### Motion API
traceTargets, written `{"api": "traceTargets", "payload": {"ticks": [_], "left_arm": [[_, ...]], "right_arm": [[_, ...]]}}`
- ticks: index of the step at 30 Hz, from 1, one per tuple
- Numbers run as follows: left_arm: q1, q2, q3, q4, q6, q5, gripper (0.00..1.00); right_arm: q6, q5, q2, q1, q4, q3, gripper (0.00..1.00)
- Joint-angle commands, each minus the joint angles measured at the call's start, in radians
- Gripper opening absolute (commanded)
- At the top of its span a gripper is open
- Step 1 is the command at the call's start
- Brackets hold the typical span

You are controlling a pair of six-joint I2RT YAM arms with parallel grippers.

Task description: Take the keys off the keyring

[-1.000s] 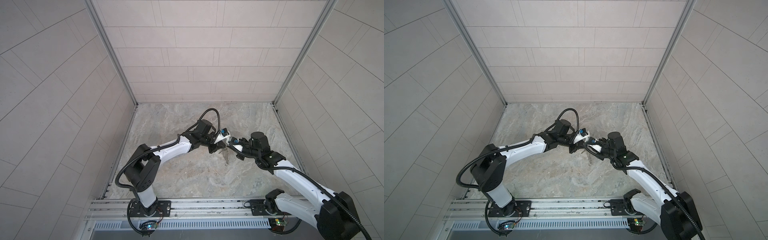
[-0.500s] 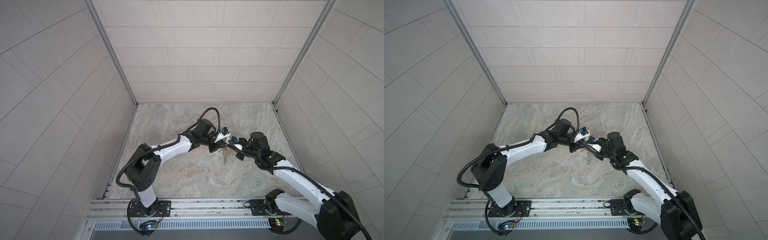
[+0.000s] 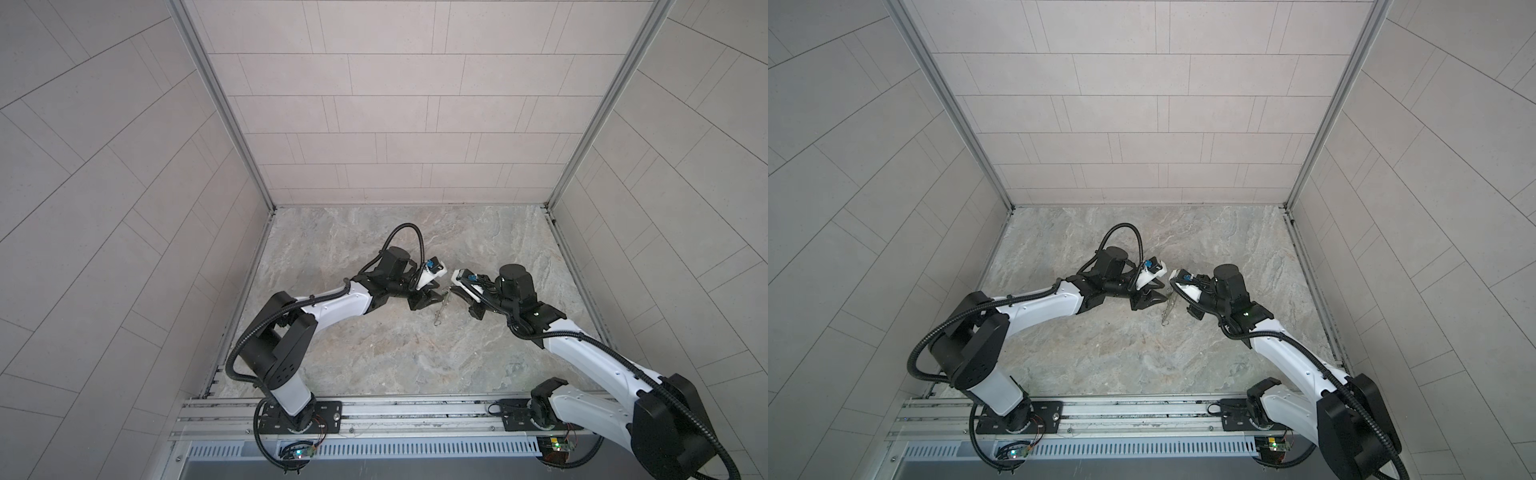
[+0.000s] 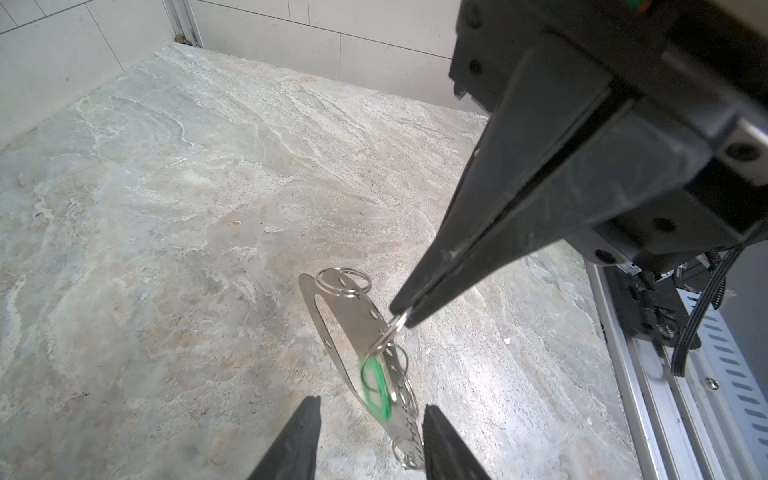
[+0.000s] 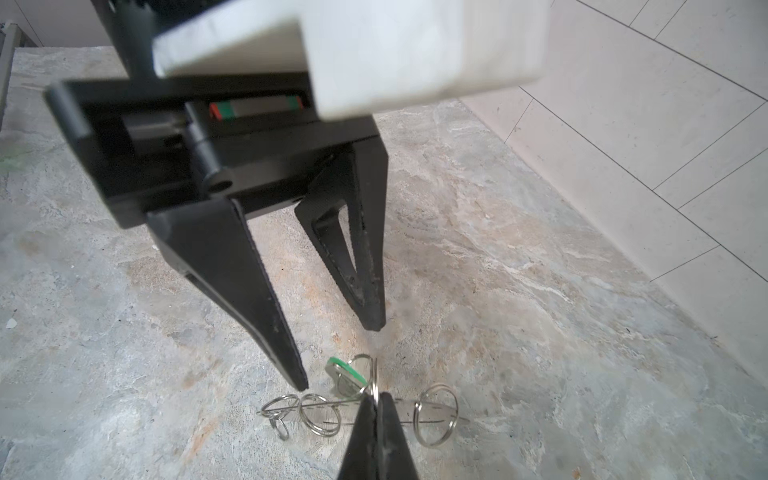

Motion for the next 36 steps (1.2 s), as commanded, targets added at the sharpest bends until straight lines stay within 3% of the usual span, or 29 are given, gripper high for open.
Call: {"api": "traceTargets", "payload": {"ticks": [1,7,11,16,26,29,32,34,36], "left_arm": [[-0.006,-0.019,-0.024,0.112,-0.049,0.036,0.48],[-0.019,-0.024,-0.055,0.143,-0.05,0.021,0.46],[-0.03,-0.02,-0.048,0.105,0.005,-0.064,0.4],[-0.035,-0.025,-0.046,0.097,0.056,-0.082,0.28],[-0.045,-0.045,-0.042,0.075,0.119,-0.142,0.21],[-0.045,-0.056,-0.043,0.059,0.136,-0.151,0.11],[-0.045,-0.068,-0.036,0.035,0.155,-0.169,0.14],[-0.045,-0.081,-0.029,0.003,0.167,-0.181,0.36],[-0.044,-0.096,-0.025,-0.023,0.185,-0.19,0.4]], "right_arm": [[0.046,-0.011,-0.002,0.01,0.059,0.015,0.0],[0.075,-0.007,-0.01,0.014,0.079,0.014,0.0],[0.076,-0.022,-0.018,0.013,0.073,0.019,0.0],[0.048,-0.046,-0.013,0.011,0.026,0.041,0.0],[0.049,-0.087,-0.008,0.003,0.009,0.044,0.0],[0.046,-0.117,-0.005,-0.006,-0.001,0.078,0.0],[0.028,-0.133,-0.002,-0.012,-0.028,0.086,0.0],[0.004,-0.133,0.001,-0.015,-0.061,0.097,0.0],[-0.004,-0.135,0.003,-0.017,-0.071,0.101,0.0]]}}
